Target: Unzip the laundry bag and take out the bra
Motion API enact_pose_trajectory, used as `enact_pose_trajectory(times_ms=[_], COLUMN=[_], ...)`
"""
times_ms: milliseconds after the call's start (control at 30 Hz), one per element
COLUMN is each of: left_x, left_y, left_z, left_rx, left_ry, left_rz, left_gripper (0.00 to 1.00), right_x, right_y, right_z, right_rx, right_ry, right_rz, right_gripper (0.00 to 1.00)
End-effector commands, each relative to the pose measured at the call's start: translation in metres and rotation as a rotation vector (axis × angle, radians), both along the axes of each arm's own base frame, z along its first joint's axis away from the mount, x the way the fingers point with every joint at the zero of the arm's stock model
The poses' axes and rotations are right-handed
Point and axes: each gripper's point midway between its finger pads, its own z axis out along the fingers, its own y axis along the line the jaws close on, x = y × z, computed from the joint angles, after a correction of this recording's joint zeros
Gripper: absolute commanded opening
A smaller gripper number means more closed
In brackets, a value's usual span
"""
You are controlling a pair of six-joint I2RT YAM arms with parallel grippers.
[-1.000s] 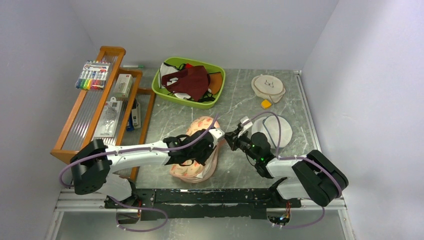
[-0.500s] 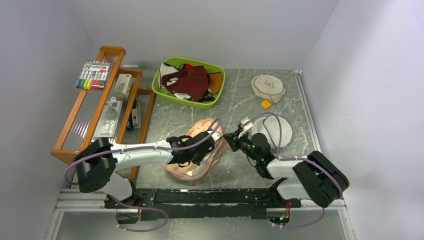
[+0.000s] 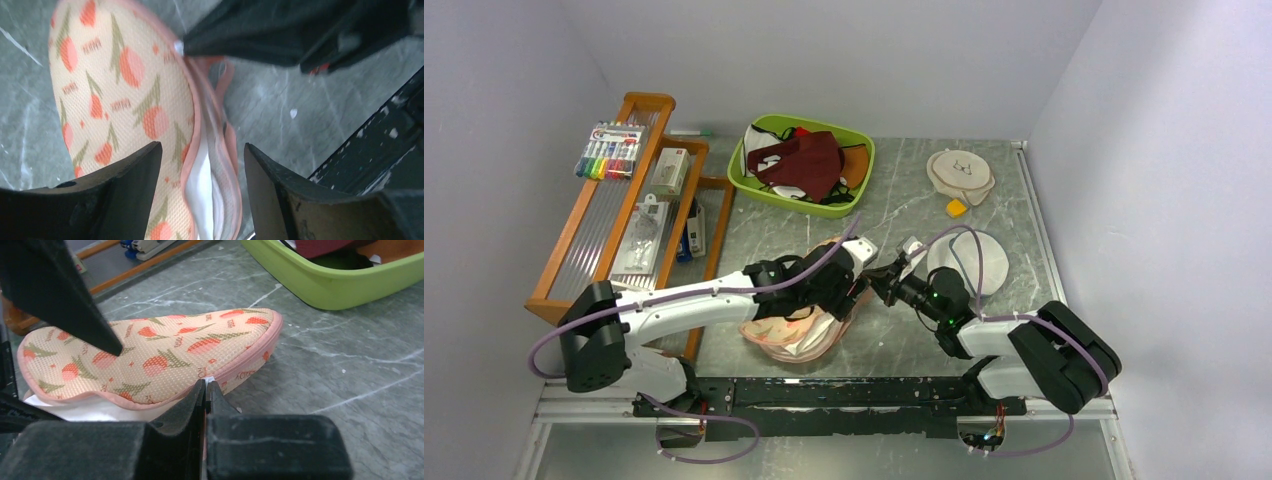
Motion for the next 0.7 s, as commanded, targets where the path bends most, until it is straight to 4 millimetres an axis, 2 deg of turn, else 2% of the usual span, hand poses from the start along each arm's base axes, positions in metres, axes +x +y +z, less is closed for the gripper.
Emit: enact_pose_trajectory(times_ms=[0, 100, 233, 400, 567, 667], left_x=[0.029, 0.043, 0.051, 0.055, 0.051, 0.048], left_y=[-0.024, -0.025, -0.028, -0.033, -0.033, -0.03], left_z=[0.025, 0.016, 0.005, -0.003, -0.013, -0.012], left_rx=[-0.06, -0.003, 0.045, 0.054, 0.064, 0.064], left_ry=[-0.103, -0.131, -0.144, -0.149, -0.123, -0.116], left_rz=[0.059, 0.1, 0.117, 0.117, 0.114, 0.107], left_gripper=[0.72, 0.67, 0.6, 0.63, 0.41, 0.31], right_x=[-0.008, -0.01, -0.01, -0.01, -0.01, -0.008], right_y=[0.008, 0.009, 0.009, 0.011, 0.011, 0.01], right_z=[0.013, 0.014, 0.015, 0.015, 0.015, 0.014], right_rx=[0.036, 0.044, 0.039, 0.042, 0.043, 0.038], right_ry=[-0.051, -0.049, -0.056, -0.048, -0.046, -0.045], right_rz=[0.071, 0.082, 0.081, 0.093, 0.091, 0.084], right_gripper=[0.0, 0.0, 0.0, 0.0, 0.0, 0.0])
